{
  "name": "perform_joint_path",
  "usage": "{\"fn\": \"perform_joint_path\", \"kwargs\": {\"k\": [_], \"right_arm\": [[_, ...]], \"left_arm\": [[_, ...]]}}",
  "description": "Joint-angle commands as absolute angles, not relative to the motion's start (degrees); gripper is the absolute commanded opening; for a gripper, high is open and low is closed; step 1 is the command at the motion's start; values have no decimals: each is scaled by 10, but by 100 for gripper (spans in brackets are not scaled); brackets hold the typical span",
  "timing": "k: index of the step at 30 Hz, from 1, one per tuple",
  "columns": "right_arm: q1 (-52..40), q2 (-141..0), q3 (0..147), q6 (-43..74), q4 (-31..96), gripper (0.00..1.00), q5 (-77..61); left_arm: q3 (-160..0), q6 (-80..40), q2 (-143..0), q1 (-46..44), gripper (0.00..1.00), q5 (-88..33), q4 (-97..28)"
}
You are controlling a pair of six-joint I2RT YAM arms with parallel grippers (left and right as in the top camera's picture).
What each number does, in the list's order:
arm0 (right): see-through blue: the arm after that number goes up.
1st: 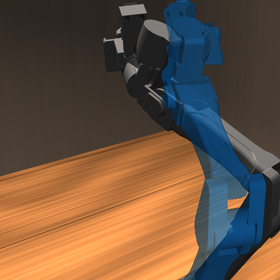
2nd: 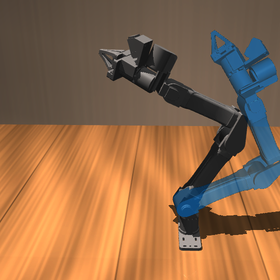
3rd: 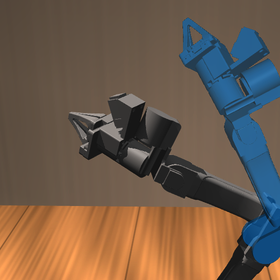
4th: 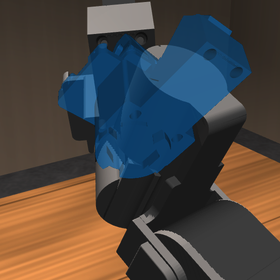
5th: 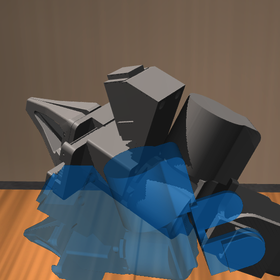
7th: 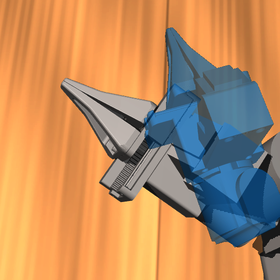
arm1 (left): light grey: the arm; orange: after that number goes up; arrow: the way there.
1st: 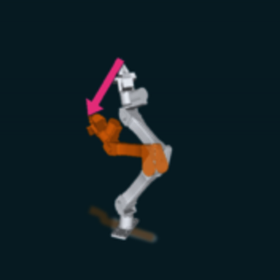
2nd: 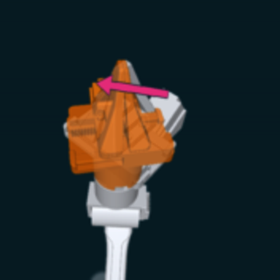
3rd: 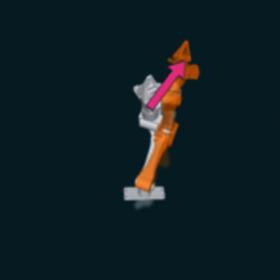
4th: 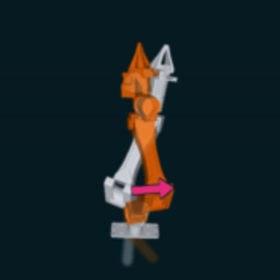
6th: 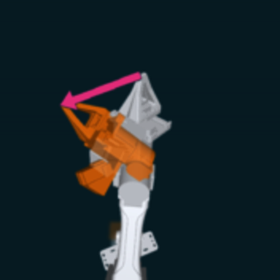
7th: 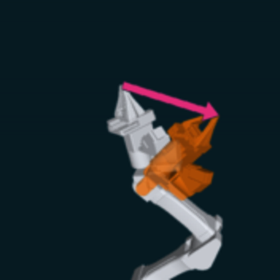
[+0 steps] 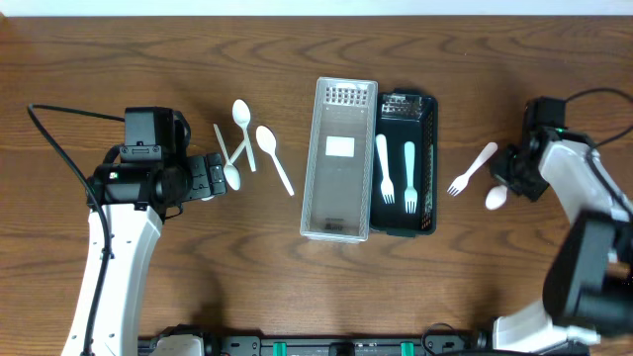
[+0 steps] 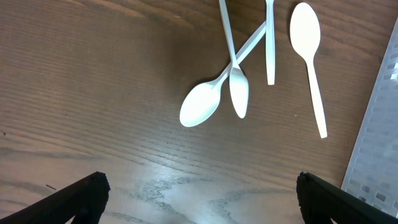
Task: Pack container
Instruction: 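Place the white spoon into the black tray with the right gripper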
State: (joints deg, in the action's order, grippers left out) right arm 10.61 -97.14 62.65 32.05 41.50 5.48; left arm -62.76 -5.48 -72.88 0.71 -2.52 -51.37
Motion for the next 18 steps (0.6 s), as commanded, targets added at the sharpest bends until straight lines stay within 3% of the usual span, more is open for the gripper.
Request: {"fn": "perform_joint_path", "kwargs": {"k": [1,8,18], "right_arm": [[66,-858,631,328,411,1,14],[-70,-749,631,354,393,1,7],[-225,-907,630,390,358,3,88]], "left_arm": [[-640,-45,-730,11,98,-14,-516],[-640,-45,-730,11,98,-14,-516],[-640,-45,-730,11,98,-14,-516]]}}
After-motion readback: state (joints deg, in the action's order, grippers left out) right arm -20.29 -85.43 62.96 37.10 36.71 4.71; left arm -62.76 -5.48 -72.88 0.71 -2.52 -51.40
